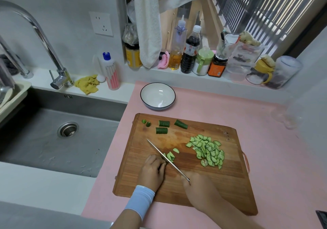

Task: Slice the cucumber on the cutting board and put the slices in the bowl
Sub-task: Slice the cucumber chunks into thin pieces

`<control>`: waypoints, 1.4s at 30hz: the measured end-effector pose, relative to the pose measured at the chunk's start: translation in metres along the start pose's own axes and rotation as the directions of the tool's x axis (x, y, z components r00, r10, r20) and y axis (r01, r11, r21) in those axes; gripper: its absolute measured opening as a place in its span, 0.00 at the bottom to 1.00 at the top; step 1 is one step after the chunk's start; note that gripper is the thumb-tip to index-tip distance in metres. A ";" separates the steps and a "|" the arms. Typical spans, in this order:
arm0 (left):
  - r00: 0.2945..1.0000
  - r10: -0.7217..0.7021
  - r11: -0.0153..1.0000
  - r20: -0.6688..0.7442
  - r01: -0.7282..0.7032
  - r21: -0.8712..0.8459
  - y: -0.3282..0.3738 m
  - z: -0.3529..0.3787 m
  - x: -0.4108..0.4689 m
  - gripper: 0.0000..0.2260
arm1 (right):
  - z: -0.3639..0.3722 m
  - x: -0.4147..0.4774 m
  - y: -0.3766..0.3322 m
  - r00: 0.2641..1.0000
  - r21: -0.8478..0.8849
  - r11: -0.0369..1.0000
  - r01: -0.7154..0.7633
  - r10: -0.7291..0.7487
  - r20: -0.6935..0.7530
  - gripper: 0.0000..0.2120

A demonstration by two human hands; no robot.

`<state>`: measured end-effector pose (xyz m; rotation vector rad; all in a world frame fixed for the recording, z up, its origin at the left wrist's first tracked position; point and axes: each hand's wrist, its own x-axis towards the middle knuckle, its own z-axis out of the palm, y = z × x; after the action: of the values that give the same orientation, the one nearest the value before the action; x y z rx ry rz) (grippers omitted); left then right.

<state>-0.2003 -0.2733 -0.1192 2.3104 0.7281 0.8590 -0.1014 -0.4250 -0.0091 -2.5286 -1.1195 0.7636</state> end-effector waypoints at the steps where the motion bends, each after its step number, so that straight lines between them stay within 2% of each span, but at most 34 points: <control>1: 1.000 -0.001 1.000 0.002 0.001 0.000 0.000 0.000 0.000 0.07 | 0.001 0.004 -0.002 1.000 0.001 1.000 0.000 0.000 -0.001 0.11; 8: 1.000 -0.014 1.000 -0.007 0.014 0.018 0.004 -0.003 -0.002 0.07 | 0.000 0.011 -0.008 0.999 0.025 1.000 -0.015 0.014 0.036 0.16; 12: 1.000 -0.014 0.999 0.001 0.014 0.038 0.003 -0.004 -0.003 0.07 | 0.001 0.010 -0.008 1.000 0.020 1.000 0.007 -0.007 0.008 0.12; 19: 0.999 -0.033 0.999 0.019 0.032 0.041 0.002 -0.003 -0.004 0.05 | 0.002 -0.005 -0.006 0.995 -0.077 0.995 0.066 -0.072 -0.070 0.16; 24: 1.000 -0.007 0.999 0.018 0.007 0.032 0.003 -0.005 -0.003 0.06 | 0.001 -0.008 0.003 0.995 -0.068 0.994 0.082 -0.086 -0.053 0.17; 28: 1.000 -0.009 1.000 0.005 0.009 0.027 0.005 -0.006 -0.002 0.07 | 0.002 -0.005 0.003 0.996 -0.040 0.997 0.072 -0.074 -0.046 0.15; 32: 1.000 -0.017 1.000 0.001 0.017 0.026 0.006 -0.007 -0.001 0.08 | -0.001 0.003 -0.004 1.000 -0.033 0.999 0.011 -0.011 0.020 0.12; 35: 1.000 -0.023 0.999 -0.003 0.023 0.028 0.005 -0.007 -0.001 0.08 | -0.005 0.009 -0.010 0.999 0.002 1.000 -0.014 0.014 0.046 0.16; 42: 1.000 -0.024 0.999 -0.011 0.025 0.038 0.005 -0.006 -0.002 0.08 | -0.003 0.010 -0.012 0.999 -0.040 0.999 -0.022 0.024 0.049 0.14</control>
<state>-0.2042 -0.2762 -0.1128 2.3270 0.7820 0.8536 -0.1020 -0.4095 -0.0049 -2.5733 -1.1335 0.8217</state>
